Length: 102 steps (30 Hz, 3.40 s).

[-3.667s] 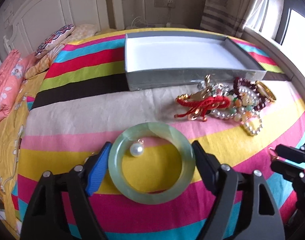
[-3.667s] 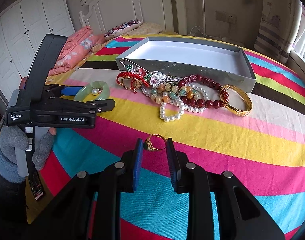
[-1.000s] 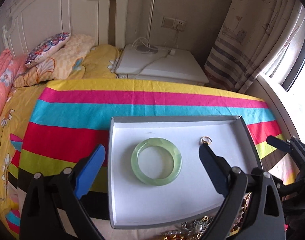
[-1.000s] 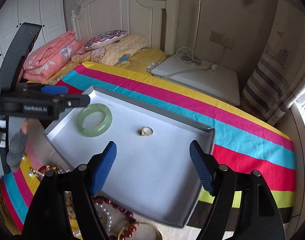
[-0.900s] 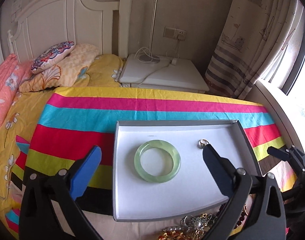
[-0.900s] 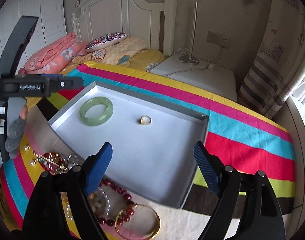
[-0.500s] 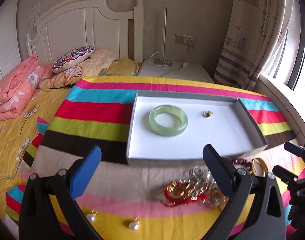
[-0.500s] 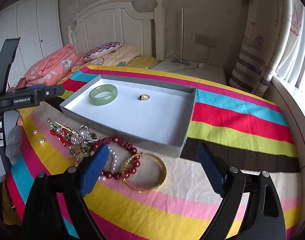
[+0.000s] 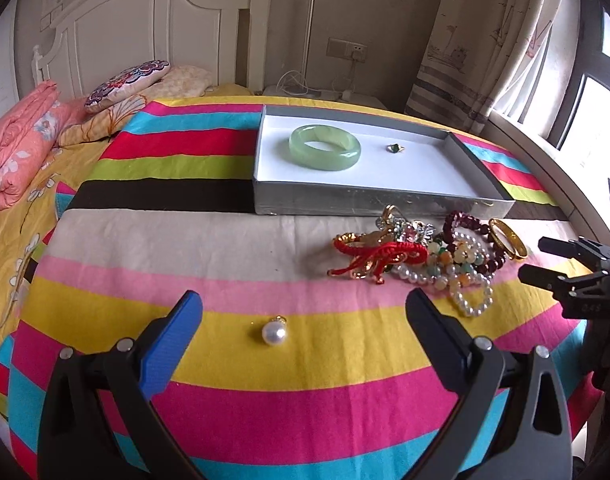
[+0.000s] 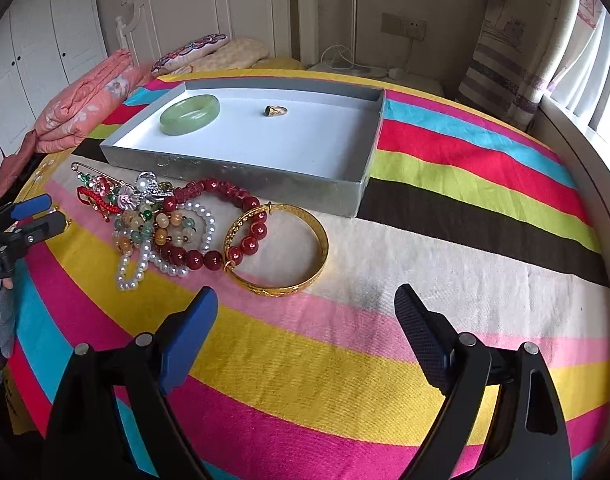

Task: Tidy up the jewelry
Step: 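Grasp a pearl earring with the left tool while the right tool grasps the gold bangle, then carry the pearl earring and gold bangle into the box and release both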

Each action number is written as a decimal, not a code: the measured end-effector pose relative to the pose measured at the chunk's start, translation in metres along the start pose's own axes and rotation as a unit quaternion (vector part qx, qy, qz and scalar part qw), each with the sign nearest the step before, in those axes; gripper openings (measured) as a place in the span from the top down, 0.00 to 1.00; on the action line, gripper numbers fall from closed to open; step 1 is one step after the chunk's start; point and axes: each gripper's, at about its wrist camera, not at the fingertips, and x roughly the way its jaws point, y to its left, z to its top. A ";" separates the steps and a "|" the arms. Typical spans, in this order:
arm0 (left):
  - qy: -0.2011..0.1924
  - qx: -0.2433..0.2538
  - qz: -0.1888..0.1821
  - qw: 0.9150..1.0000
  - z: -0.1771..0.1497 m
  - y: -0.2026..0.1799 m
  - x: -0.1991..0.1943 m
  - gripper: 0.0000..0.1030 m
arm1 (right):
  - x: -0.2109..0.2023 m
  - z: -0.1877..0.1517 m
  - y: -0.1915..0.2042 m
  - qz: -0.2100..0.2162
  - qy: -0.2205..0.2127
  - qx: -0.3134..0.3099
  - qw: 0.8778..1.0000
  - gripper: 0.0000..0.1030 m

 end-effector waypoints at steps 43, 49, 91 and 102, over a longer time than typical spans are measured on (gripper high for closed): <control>0.035 0.017 -0.030 0.999 -0.008 0.007 0.008 0.87 | -0.006 0.007 -0.010 0.016 -0.033 -0.016 0.999 0.45; 0.028 0.025 -0.016 0.999 -0.010 0.003 0.004 0.88 | -0.018 0.000 -0.012 0.016 -0.053 -0.004 0.998 0.45; 0.087 0.020 -0.018 0.996 0.155 -0.083 0.117 0.87 | 0.050 0.122 -0.008 0.003 -0.073 0.004 0.997 0.45; 0.120 -0.008 0.008 0.993 0.159 -0.087 0.162 0.87 | 0.100 0.148 -0.010 -0.030 -0.019 -0.001 0.999 0.45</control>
